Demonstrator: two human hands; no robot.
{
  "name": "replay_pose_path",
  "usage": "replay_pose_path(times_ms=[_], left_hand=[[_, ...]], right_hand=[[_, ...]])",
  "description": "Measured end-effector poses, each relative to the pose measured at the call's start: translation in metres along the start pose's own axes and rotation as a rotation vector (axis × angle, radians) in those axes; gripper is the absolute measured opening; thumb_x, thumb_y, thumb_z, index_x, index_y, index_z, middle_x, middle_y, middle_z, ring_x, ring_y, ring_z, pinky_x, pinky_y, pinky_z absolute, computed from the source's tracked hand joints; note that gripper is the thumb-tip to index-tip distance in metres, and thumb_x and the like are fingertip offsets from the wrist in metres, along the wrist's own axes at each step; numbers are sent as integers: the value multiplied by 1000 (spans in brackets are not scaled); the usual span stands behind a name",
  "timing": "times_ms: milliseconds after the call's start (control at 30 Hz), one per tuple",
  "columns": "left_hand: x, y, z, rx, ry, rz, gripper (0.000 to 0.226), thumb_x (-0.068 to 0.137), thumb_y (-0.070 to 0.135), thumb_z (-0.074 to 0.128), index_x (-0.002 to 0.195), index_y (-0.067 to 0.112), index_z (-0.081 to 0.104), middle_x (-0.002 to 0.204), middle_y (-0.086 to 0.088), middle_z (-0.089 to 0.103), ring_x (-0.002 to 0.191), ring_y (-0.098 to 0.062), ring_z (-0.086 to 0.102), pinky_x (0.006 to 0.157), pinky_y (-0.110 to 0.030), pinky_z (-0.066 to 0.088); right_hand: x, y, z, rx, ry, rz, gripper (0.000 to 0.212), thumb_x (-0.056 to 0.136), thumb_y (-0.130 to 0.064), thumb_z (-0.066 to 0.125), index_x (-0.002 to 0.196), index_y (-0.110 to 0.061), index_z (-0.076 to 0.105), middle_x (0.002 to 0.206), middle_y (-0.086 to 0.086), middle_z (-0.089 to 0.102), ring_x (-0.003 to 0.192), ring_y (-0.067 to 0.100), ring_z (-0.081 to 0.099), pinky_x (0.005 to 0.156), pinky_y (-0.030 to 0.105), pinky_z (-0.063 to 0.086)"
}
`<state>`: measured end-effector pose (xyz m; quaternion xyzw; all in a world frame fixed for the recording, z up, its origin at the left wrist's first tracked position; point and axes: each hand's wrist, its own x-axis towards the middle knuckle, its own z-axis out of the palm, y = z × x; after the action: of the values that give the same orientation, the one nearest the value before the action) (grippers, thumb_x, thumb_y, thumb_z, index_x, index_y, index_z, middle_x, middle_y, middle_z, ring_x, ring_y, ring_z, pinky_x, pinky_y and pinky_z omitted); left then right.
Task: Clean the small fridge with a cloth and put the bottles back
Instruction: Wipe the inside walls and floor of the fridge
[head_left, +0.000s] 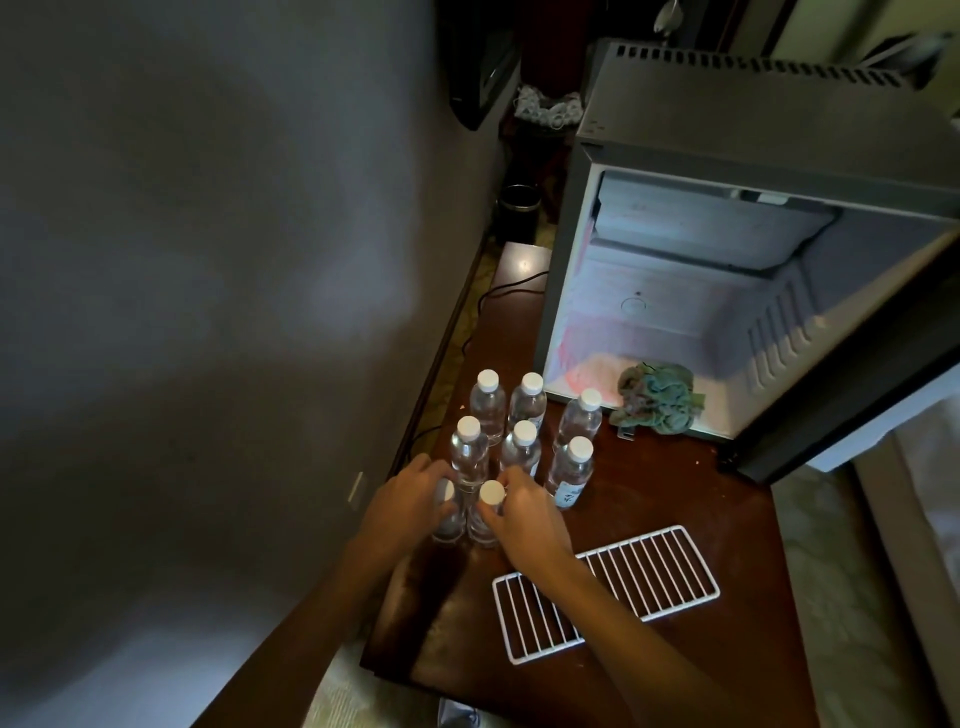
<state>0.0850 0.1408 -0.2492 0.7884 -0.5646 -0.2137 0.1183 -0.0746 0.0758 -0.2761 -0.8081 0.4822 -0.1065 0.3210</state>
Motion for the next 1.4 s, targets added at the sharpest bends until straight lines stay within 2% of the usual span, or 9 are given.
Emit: replay_pose_path(times_ms=[200,300,400,467,567,700,967,1300,1400], left_hand=[[7,10,4,23,-3,-35,33,92,34,64,122,22,57,126,2,49,118,-17,50,89,-25,34],[12,24,7,52,130,60,27,92,31,62,117,21,62,121,2,55,113,-17,44,93,-29,41],[21,50,8,12,288,272,17,87,13,64,102,20,67,107,3,61,100,-17,49,86,-31,46],[34,76,12,10,310,388,20,85,9,63,102,19,66,105,1,62,100,-19,54,84,-27,42],[56,116,35,37,201,434,29,93,14,56,121,17,60,120,-5,59,109,-24,56,90,-35,48],[71,141,75,192,32,378,49,96,15,53,144,18,41,149,-9,36,121,-31,45,94,-46,50],[62,132,80,184,62,281,36,94,3,53,130,3,51,126,-18,49,110,-35,55,88,-43,51],[-17,86,11,-194,106,219,26,85,25,74,110,21,68,111,8,55,96,-8,56,79,-21,46],[-41,69,8,-150,69,199,29,83,27,75,111,23,69,116,7,58,100,-10,58,82,-26,51]], right_hand=[[5,4,-6,14,-120,-10,34,94,-45,58,114,-20,48,110,3,64,99,24,64,81,41,52],[-1,8,-26,6,-148,-20,30,91,-39,63,112,-18,57,105,1,65,93,18,63,82,39,54],[3,18,-71,48,236,-66,7,94,-19,60,100,-15,63,98,1,63,82,15,62,74,36,56],[29,34,-101,0,420,-82,15,94,-11,58,108,-9,64,110,8,60,96,22,59,82,40,53],[85,61,-126,-159,303,-26,40,95,-7,56,135,-12,53,139,12,44,128,31,42,104,45,44],[123,97,-119,-303,-7,-41,57,96,-15,59,149,-23,37,155,6,29,139,33,29,114,48,34],[104,116,-86,-364,25,-41,42,93,-16,62,132,-13,46,128,10,47,118,33,51,87,44,50],[-7,63,-95,-40,68,-227,27,94,-36,64,112,-18,53,108,-2,51,89,17,59,72,39,53],[-27,49,-72,38,2,-211,28,92,-39,64,112,-23,54,105,-9,51,89,10,58,72,30,52]])
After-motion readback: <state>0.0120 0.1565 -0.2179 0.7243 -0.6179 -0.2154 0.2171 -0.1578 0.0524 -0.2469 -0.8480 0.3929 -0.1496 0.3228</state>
